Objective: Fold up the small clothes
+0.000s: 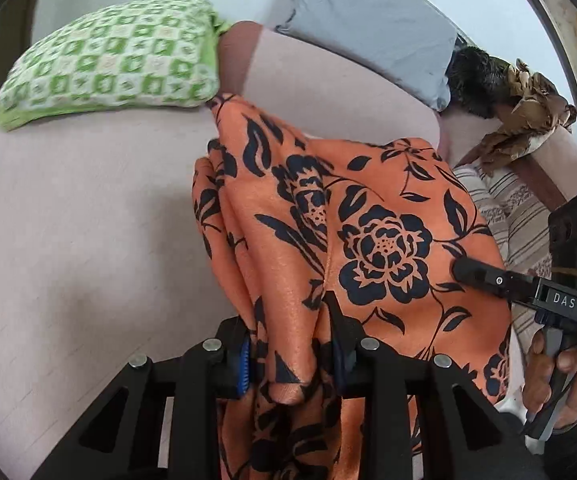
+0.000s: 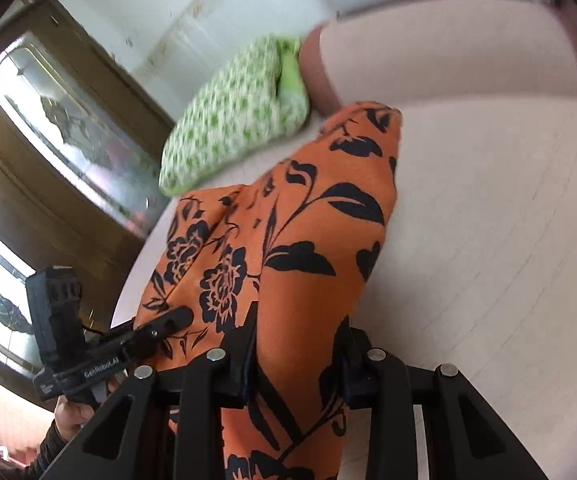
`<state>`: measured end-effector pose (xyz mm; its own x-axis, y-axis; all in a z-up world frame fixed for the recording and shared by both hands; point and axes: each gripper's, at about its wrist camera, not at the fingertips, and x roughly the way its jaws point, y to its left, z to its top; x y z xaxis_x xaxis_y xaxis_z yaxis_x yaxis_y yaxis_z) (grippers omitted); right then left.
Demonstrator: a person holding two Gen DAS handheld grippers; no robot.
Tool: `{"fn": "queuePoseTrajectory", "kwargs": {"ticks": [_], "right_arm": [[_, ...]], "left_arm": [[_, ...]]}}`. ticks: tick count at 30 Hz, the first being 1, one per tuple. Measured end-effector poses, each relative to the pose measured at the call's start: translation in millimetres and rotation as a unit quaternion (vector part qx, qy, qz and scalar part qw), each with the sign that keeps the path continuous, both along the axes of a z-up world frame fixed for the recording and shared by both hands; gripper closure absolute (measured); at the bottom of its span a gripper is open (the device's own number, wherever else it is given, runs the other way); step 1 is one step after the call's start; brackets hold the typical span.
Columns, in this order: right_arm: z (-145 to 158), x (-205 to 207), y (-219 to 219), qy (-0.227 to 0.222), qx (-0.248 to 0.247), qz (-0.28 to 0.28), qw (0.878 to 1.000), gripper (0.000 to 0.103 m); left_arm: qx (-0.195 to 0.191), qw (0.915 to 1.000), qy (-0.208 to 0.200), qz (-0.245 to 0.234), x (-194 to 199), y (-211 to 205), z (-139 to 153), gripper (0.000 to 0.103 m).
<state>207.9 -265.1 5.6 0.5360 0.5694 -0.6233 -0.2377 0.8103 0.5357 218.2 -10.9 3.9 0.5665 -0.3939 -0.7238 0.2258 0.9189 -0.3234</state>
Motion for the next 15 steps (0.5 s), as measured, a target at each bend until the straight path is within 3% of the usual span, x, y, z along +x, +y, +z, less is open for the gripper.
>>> {"fn": "queuePoseTrajectory", "kwargs": {"ticks": [2, 4, 7, 8, 10, 12, 15], "right_arm": [[-11, 17, -23, 0.024, 0.016, -0.014, 0.999, 0.066], [-36, 29, -42, 0.042, 0.010, -0.035, 0.998, 0.062], [-92, 41, -58, 0.123, -0.022, -0.068, 0.990, 0.039], [-101, 39, -60, 0.135, -0.043, -0.081, 0.986, 0.037], [-92, 24, -63, 0.099, -0.060, -0.096, 0.989, 0.032], [-67, 2, -60, 0.051, -0.126, -0.129, 0.982, 0.022], [-29, -34, -48, 0.006, -0.194, -0.138, 0.971, 0.006]], "left_arm": [[0.004, 1.0000, 0.005, -0.006, 10, -6, -8, 0.066], [0.019, 0.9992, 0.035, -0.007, 32, -31, -40, 0.059], [0.085, 0.9930, 0.081, 0.009, 33, -41, -74, 0.044], [0.086, 0.9935, 0.072, 0.016, 25, -39, -73, 0.041], [0.121, 0.9912, 0.043, 0.034, 7, -37, -57, 0.026], [0.174, 0.9829, 0.001, 0.060, -17, -38, -33, 0.020], [0.205, 0.9752, -0.032, 0.076, -50, -43, -7, 0.020]]}}
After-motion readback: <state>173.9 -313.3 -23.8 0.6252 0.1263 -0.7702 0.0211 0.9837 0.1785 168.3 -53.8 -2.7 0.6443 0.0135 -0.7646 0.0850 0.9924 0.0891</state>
